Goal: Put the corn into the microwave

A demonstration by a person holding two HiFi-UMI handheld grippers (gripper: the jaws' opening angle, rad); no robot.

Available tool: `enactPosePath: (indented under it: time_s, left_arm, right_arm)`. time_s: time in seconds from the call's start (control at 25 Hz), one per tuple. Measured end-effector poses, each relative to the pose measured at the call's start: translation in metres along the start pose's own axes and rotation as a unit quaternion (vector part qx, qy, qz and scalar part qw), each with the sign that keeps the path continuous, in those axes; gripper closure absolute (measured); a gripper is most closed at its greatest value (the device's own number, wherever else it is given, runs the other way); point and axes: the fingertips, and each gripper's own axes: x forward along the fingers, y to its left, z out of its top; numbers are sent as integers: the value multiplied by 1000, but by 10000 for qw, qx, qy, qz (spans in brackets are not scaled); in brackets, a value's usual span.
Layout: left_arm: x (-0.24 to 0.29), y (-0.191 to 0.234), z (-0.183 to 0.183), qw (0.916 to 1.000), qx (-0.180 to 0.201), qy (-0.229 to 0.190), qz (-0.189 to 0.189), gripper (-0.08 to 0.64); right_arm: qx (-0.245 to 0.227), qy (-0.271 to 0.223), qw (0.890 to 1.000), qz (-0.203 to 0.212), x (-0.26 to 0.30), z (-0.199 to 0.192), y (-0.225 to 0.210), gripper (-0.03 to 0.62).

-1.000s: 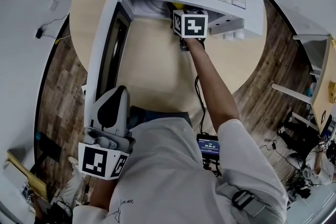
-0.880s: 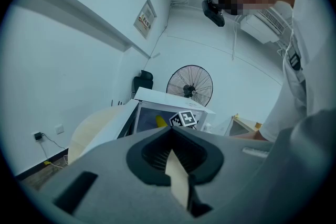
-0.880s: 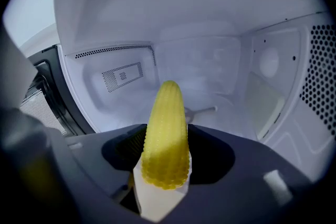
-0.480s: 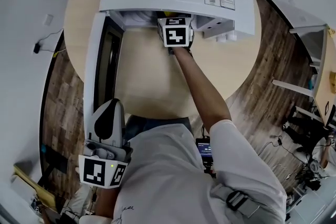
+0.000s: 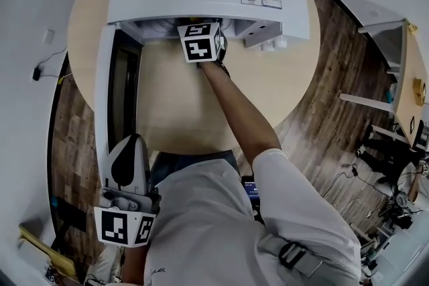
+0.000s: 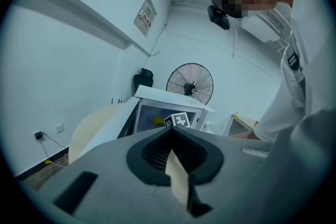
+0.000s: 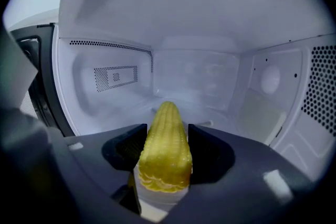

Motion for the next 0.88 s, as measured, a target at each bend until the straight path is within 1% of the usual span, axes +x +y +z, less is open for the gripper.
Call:
enactPosePath:
  time_s: [0.16,0.28,0.4,0.64,0.88]
  left_arm:
    - [-3,3,-1,10000,-23,1,50,571]
    - [-3,1,-2,10000,-25,15,6,571]
    - [-3,0,0,10000,-22,-27,-26,571]
    - [-4,-1,1,10000,14,-44,-83,571]
    - [-8,-7,2,9999,41,-90,-135,571]
  right_arm:
    - [-69,-48,9999,-136,1,1,2,333]
    - [-138,43,9998,-158,1,-2,1,331]
    - [-94,115,9997,-176,0,-6,-2,322]
    - [-47,88,9999,-39,-6,-8,1,290]
    - [8,75,10000,9,-17,-9,0,288]
